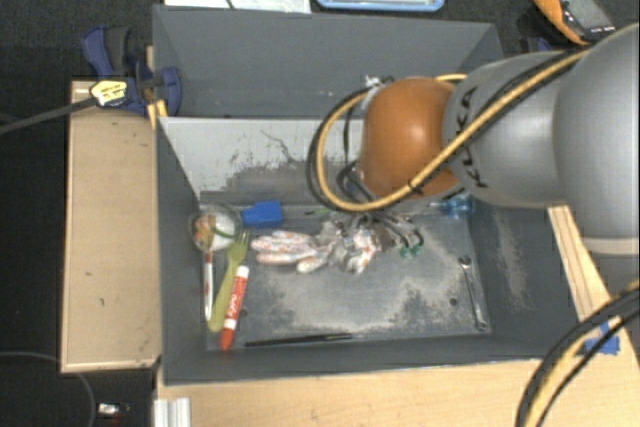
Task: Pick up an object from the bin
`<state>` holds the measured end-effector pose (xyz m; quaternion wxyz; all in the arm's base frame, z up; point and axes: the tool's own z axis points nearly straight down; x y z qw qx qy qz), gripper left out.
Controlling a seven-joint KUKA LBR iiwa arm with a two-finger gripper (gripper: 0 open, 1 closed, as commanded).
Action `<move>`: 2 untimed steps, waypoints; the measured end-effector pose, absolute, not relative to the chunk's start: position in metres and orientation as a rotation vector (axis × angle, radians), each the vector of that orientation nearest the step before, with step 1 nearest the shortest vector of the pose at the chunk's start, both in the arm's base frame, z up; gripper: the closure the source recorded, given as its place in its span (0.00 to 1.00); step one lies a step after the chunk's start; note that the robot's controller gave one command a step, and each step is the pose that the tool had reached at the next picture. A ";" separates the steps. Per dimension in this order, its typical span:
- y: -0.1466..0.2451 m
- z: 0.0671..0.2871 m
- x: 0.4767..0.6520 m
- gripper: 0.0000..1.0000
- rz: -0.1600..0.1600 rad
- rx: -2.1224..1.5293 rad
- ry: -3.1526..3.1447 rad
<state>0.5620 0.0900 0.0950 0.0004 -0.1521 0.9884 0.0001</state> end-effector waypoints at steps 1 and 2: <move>0.090 0.127 0.565 1.00 0.001 -0.474 3.094; 0.090 0.153 0.565 1.00 0.001 -0.473 3.095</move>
Offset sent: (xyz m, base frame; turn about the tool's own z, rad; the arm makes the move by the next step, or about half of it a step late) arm 0.0031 0.0003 0.0287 0.0011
